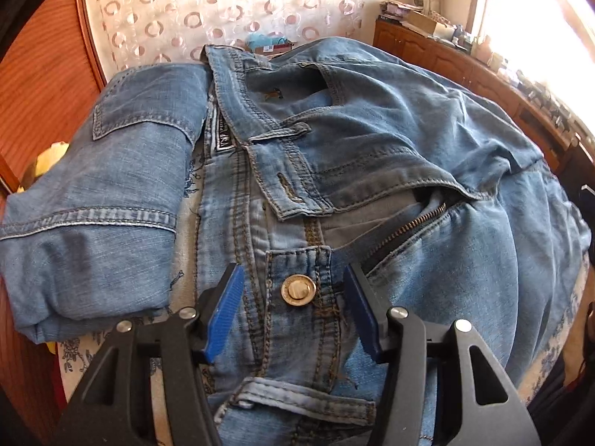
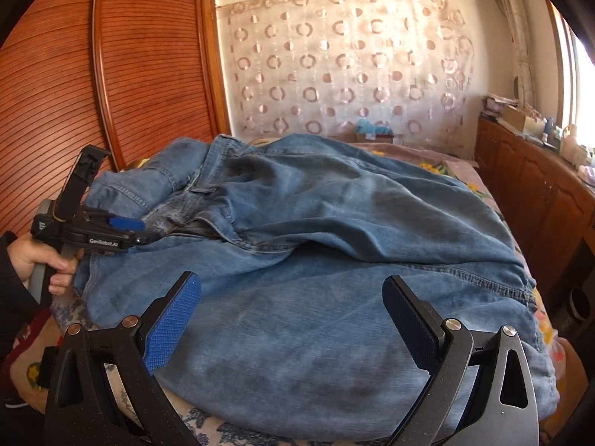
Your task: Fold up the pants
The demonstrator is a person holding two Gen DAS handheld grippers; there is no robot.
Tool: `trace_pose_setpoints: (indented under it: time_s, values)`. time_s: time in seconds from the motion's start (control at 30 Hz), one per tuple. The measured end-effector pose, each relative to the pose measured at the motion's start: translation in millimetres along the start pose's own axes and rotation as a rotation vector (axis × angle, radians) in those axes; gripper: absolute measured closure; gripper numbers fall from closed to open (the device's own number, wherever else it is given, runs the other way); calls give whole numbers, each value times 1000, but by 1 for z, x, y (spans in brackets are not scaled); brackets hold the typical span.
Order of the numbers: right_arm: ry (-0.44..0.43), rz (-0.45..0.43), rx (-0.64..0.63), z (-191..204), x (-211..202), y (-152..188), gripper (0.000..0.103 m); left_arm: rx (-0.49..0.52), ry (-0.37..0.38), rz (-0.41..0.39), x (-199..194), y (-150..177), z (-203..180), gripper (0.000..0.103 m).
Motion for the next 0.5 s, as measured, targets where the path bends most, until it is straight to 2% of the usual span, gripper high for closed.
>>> trace_pose_setpoints:
  time_s: [0.07, 0.13, 0.17, 0.27, 0.5]
  values:
    - [-1, 3, -3, 2, 1, 1, 3, 13, 25, -3, -1, 3, -7, 67]
    - [2, 6, -2, 1, 2, 2, 3, 25, 26, 3, -3, 4, -7, 74]
    - [6, 7, -2, 1, 3, 2, 3, 26, 40, 7, -3, 4, -7, 81]
    - [14, 7, 4, -2, 4, 2, 3, 24, 41, 1, -10, 3, -4, 88]
    - [21, 11, 20, -7, 4, 5, 3, -38, 1, -150, -55, -17, 22, 91]
Point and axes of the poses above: each gripper's, at about its wrist camera, not at the fingertips, and x roughly the way its jaws point, z to its left, y to its underside, the point moved 5 cm from there along x, roughly the way its jaws point, and after that the axes turned 1 degree about -x, right-handed, at the moved point
